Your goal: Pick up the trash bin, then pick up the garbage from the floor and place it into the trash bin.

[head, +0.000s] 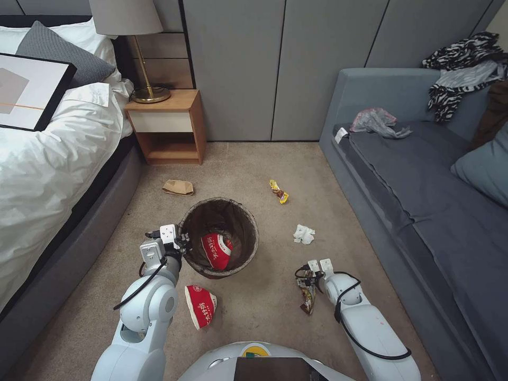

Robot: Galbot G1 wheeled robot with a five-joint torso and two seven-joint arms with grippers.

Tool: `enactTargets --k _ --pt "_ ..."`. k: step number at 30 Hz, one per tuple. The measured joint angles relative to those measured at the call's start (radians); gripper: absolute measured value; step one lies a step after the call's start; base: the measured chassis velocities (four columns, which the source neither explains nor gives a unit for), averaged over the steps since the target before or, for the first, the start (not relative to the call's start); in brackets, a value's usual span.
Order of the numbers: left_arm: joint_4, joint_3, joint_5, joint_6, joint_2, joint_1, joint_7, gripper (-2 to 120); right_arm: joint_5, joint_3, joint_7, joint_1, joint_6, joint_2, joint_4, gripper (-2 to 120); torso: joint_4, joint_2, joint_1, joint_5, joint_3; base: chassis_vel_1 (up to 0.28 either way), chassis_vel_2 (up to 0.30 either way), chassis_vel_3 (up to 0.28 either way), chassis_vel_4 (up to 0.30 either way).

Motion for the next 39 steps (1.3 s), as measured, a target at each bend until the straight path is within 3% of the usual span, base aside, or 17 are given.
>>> enactTargets --k 19,31,39 --pt "0.015 -0.003 -0.001 0.000 0.001 -0.011 0.001 3 -0.017 0.001 -0.016 -0.005 0.013 -0.006 0.019 0 -0.0001 0.000 0.000 0.0001 0.000 0.000 0.000 0.000 0.000" --pt "0.016 -0.004 -0.002 -0.001 0.002 -0.010 0.001 3 -0.017 0.004 -0.017 -0.006 0.018 -0.005 0.025 0 0.0001 0.000 0.000 0.0001 0.000 0.000 0.000 0.000 0.000" --pt "0.018 -0.001 -0.006 0.000 0.000 -0.013 0.000 3 -0.013 0.036 -0.008 -0.026 0.048 -0.031 0.163 0 0.0000 0.000 0.000 -0.0001 0.000 0.000 0.000 0.000 0.000"
